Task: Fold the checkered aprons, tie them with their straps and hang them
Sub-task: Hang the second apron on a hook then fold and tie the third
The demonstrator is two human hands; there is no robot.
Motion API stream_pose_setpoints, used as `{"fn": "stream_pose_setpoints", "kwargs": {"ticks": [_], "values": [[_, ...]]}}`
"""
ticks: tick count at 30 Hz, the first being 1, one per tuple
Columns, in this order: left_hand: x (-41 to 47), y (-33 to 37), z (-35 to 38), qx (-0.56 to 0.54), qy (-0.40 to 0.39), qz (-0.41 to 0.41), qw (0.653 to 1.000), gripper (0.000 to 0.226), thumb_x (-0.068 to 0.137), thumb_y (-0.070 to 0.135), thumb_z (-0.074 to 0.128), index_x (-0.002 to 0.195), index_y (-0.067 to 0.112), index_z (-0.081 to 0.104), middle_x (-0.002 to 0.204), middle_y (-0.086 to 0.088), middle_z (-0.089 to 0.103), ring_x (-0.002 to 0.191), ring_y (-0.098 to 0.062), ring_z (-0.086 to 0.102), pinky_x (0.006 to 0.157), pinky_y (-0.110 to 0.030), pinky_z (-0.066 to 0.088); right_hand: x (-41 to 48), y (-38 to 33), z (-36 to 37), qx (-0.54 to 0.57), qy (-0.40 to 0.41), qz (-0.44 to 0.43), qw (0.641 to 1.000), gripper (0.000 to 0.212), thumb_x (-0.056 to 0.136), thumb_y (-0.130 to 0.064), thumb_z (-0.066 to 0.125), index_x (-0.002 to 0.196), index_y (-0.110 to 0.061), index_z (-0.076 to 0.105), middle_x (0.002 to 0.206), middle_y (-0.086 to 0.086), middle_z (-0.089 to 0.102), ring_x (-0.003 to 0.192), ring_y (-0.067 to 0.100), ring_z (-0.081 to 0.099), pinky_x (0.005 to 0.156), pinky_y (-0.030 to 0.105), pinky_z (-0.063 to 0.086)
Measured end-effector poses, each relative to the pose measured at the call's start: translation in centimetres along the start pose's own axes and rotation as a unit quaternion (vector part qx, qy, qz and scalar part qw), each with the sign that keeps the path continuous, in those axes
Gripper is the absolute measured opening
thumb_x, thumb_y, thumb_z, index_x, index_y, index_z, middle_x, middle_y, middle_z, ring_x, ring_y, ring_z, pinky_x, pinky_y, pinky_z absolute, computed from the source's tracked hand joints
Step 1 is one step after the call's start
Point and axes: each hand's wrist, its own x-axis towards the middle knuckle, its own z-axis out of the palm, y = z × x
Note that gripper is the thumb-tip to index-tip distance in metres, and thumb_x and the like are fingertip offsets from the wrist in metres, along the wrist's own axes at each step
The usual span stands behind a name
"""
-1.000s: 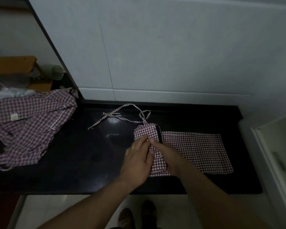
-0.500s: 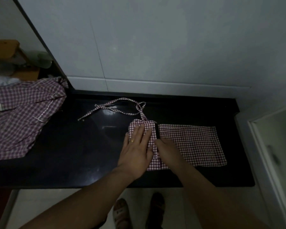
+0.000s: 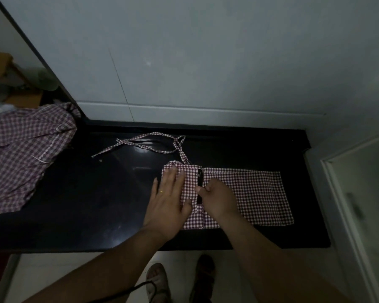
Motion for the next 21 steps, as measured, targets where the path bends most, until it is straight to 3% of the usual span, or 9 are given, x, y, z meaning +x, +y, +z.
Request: {"fn": "stream_pose_setpoints", "kwargs": {"ticks": [3, 5, 7, 10, 13, 16, 18, 20, 21], "values": [[0.0, 0.1, -1.8, -0.106, 0.061, -0.190, 0.974, 0.080, 0.094, 0.053, 0.064, 0.157, 0.016, 0.030, 0.158, -0.009, 0.040, 0.144, -0.029, 0.040, 0.116, -0.049, 0.039, -0.2, -0.7, 0.5, 0.005, 0.000, -0.001, 1.000, 0.026, 0.099, -0.040, 0.064, 0.086, -0.017, 0.061, 0.084, -0.002, 0.067, 0.081, 0.019, 0.064, 0.079, 0.035, 0.052], [1.0, -0.2, -2.7, -0.213, 0.030, -0.273, 0.938, 0.056, 0.091, 0.044, 0.071, 0.132, 0.012, 0.050, 0.132, -0.011, 0.062, 0.121, -0.031, 0.060, 0.097, -0.040, 0.050, -0.4, -1.5, 1.1, 0.003, -0.012, -0.003, 1.000, 0.024, 0.099, -0.038, 0.063, 0.089, -0.017, 0.062, 0.087, -0.001, 0.069, 0.083, 0.020, 0.065, 0.080, 0.035, 0.052], [1.6, -1.3, -4.2, -0.263, 0.011, -0.305, 0.915, 0.033, 0.090, 0.034, 0.074, 0.107, 0.014, 0.054, 0.110, -0.009, 0.068, 0.105, -0.032, 0.067, 0.087, -0.038, 0.053, -0.9, -2.5, 1.6, 0.011, -0.024, -0.007, 1.000, 0.024, 0.099, -0.037, 0.064, 0.086, -0.017, 0.062, 0.085, -0.001, 0.069, 0.081, 0.020, 0.065, 0.079, 0.036, 0.054], [1.2, -1.8, -6.2, -0.214, 0.046, -0.279, 0.935, 0.024, 0.092, 0.026, 0.069, 0.099, 0.017, 0.047, 0.095, -0.001, 0.062, 0.087, -0.025, 0.061, 0.074, -0.034, 0.045, -2.2, -3.3, 2.3, 0.051, -0.049, -0.018, 0.997, 0.025, 0.099, -0.043, 0.062, 0.087, -0.021, 0.064, 0.085, -0.004, 0.069, 0.081, 0.017, 0.065, 0.081, 0.035, 0.055], [0.7, 0.5, -7.0, -0.230, 0.080, -0.203, 0.948, 0.025, 0.093, 0.037, 0.066, 0.091, 0.023, 0.045, 0.091, 0.001, 0.062, 0.080, -0.019, 0.061, 0.066, -0.035, 0.043, -3.6, -2.8, 2.4, 0.178, -0.134, -0.015, 0.975, 0.045, 0.098, -0.065, 0.048, 0.103, -0.027, 0.072, 0.101, -0.007, 0.076, 0.097, 0.016, 0.071, 0.097, 0.042, 0.054], [0.2, 2.8, -6.0, -0.340, 0.042, -0.139, 0.929, 0.026, 0.099, 0.055, 0.054, 0.095, 0.030, 0.060, 0.097, 0.005, 0.064, 0.092, -0.010, 0.064, 0.085, -0.041, 0.053, -3.8, -2.1, 1.0, 0.400, -0.215, 0.049, 0.889, 0.058, 0.097, -0.075, 0.040, 0.122, -0.035, 0.073, 0.122, -0.004, 0.076, 0.116, 0.016, 0.071, 0.106, 0.044, 0.052], [-0.1, 3.4, -4.8, -0.278, 0.022, -0.091, 0.956, 0.020, 0.103, 0.049, 0.051, 0.109, 0.034, 0.062, 0.109, 0.008, 0.057, 0.105, -0.009, 0.056, 0.095, -0.039, 0.049, -3.6, -1.6, -0.3, 0.476, -0.234, 0.075, 0.844, 0.067, 0.095, -0.079, 0.040, 0.133, -0.032, 0.067, 0.133, -0.001, 0.071, 0.124, 0.019, 0.067, 0.109, 0.046, 0.049], [-0.3, 3.8, -3.6, -0.161, 0.028, -0.052, 0.985, 0.024, 0.100, 0.046, 0.054, 0.121, 0.035, 0.058, 0.122, 0.008, 0.049, 0.114, -0.013, 0.047, 0.100, -0.039, 0.044, -3.7, -1.2, -1.6, 0.486, -0.218, 0.088, 0.841, 0.057, 0.098, -0.073, 0.042, 0.123, -0.031, 0.071, 0.124, -0.002, 0.075, 0.119, 0.018, 0.070, 0.107, 0.044, 0.051], [-0.4, 4.0, -2.9, -0.131, 0.025, -0.047, 0.990, 0.028, 0.099, 0.046, 0.055, 0.124, 0.036, 0.055, 0.127, 0.008, 0.046, 0.118, -0.014, 0.044, 0.101, -0.038, 0.041, -3.9, -0.9, -2.0, 0.465, -0.203, 0.091, 0.857, 0.048, 0.100, -0.068, 0.044, 0.116, -0.032, 0.073, 0.118, -0.005, 0.077, 0.114, 0.015, 0.072, 0.105, 0.041, 0.053]]}}
